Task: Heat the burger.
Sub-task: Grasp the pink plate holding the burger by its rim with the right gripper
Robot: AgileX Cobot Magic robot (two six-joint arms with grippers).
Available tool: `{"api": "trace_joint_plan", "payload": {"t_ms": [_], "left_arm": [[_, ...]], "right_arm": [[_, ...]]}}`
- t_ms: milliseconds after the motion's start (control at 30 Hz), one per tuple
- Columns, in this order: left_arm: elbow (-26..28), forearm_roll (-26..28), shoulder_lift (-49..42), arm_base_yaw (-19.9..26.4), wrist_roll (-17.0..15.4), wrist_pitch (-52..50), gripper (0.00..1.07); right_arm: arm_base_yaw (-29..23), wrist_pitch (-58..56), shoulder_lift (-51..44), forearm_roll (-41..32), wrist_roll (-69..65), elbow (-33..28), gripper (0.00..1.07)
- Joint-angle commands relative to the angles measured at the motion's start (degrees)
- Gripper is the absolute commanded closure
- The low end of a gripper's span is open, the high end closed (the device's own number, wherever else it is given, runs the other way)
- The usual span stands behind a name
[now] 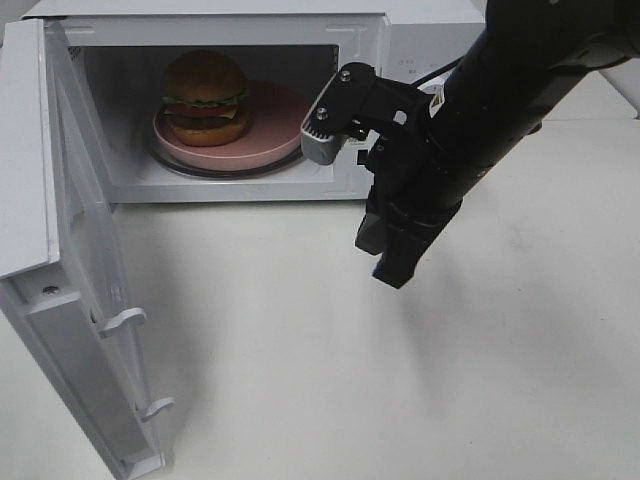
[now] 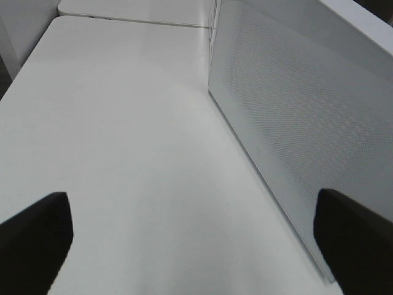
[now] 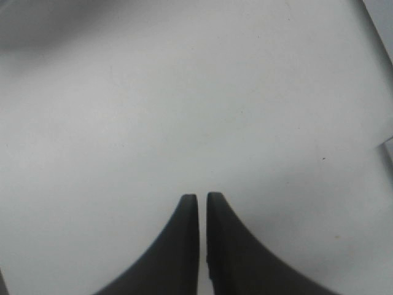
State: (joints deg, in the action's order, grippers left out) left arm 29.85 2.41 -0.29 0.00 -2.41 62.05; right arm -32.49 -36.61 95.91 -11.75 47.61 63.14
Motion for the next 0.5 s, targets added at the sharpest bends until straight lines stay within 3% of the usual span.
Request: {"api": "trace_joint_plan", "payload": {"t_ms": [33,167,367,433,500], "left_arm": [[-0.1,0.5,-0.3,0.1,0.1,-0.8,0.07],[-0.1,0.5,-0.3,0.1,0.1,-0.8,0.07],[-0.1,0.5,-0.3,0.1,0.1,-0.8,0.07],[-0.1,0.5,-0.3,0.1,0.1,-0.8,0.07],[-0.1,0.5,-0.3,0.1,0.1,-0.8,0.07]], "right_arm": [[0.5,-1.7,-0.5,2.3,8.3,0.7,0.97],[0.5,-1.9,-0.5,6.1,21.3,0.7,0.96],[0.5,-1.8,-0.5,9.5,25.7,0.7,0.95],[0.3,-0.3,-0.5,15.8,26.7,0.7,0.91],[0.3,0.4,-0.5,17.2,26.7,0.7,0.88]]}}
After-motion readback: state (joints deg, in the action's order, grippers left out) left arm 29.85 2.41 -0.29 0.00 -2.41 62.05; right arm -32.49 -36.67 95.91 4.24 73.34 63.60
